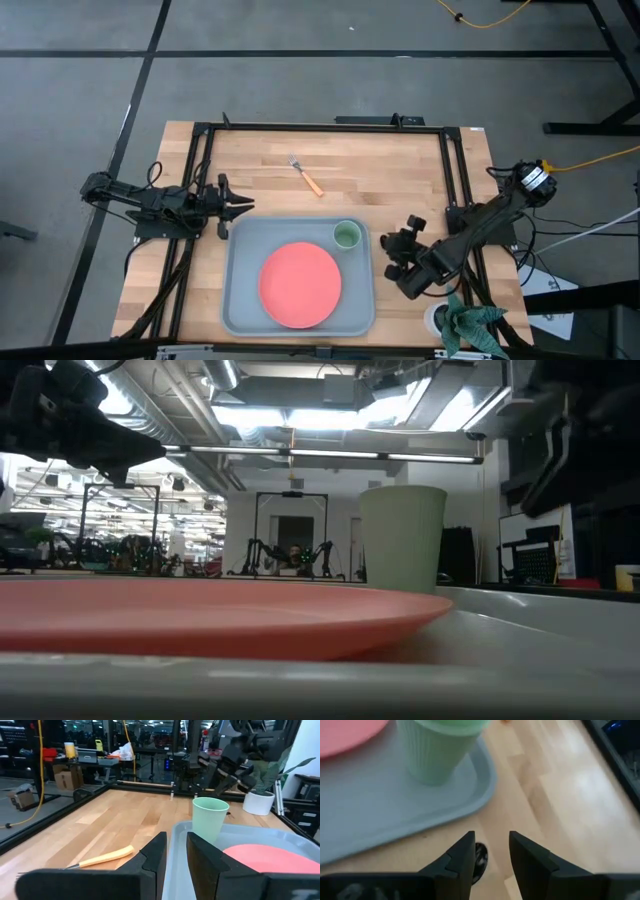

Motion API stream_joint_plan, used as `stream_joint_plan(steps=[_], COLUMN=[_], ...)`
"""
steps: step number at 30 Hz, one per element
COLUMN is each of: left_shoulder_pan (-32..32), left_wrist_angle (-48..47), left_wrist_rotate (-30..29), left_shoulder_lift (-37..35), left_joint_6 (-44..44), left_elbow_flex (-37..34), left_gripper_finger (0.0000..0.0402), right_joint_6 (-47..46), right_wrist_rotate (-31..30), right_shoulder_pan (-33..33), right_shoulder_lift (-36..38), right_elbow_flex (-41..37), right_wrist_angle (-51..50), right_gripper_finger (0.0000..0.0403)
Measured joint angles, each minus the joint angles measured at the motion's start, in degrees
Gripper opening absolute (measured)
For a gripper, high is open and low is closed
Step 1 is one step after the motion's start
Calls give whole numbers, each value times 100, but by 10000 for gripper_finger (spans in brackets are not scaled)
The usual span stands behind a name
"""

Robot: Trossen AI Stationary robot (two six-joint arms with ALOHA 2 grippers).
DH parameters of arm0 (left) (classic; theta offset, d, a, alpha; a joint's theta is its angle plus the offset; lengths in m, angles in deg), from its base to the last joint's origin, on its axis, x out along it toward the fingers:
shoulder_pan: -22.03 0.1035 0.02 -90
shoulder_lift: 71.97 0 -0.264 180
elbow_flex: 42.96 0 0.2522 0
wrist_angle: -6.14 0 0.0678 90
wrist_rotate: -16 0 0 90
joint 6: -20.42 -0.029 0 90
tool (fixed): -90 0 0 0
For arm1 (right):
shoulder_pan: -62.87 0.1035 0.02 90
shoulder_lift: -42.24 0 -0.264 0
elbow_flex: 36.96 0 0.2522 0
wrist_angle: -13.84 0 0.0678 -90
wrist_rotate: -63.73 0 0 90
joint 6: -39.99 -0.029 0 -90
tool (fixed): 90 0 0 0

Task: Pick and place plate/cup/fork/spoon on tray
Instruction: Put the black spoon on the gray serving tray to the right of the pink plate

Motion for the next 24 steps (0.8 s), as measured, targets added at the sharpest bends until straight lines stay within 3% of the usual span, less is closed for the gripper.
stream_joint_plan(steps=[8, 14, 24], left_shoulder_pan=[0, 0, 0], left_wrist_angle=[17, 17, 13], left_wrist_rotate=[-745, -765, -791], left_shoulder_lift=[1, 0, 0], left_joint_6=[-44, -277, -314], left_elbow_flex=[0, 0, 0], left_gripper_finger=[69, 69, 69], right_joint_6=[-957, -743, -921], right_wrist_rotate=[600, 774, 1714], right_shoulder_pan=[-310, -606, -877], right_shoulder_lift=[671, 1125, 553], right_elbow_flex=[-1015, -1340, -1342], right_wrist_angle=[785, 1248, 1167], right_gripper_finger=[124, 124, 124])
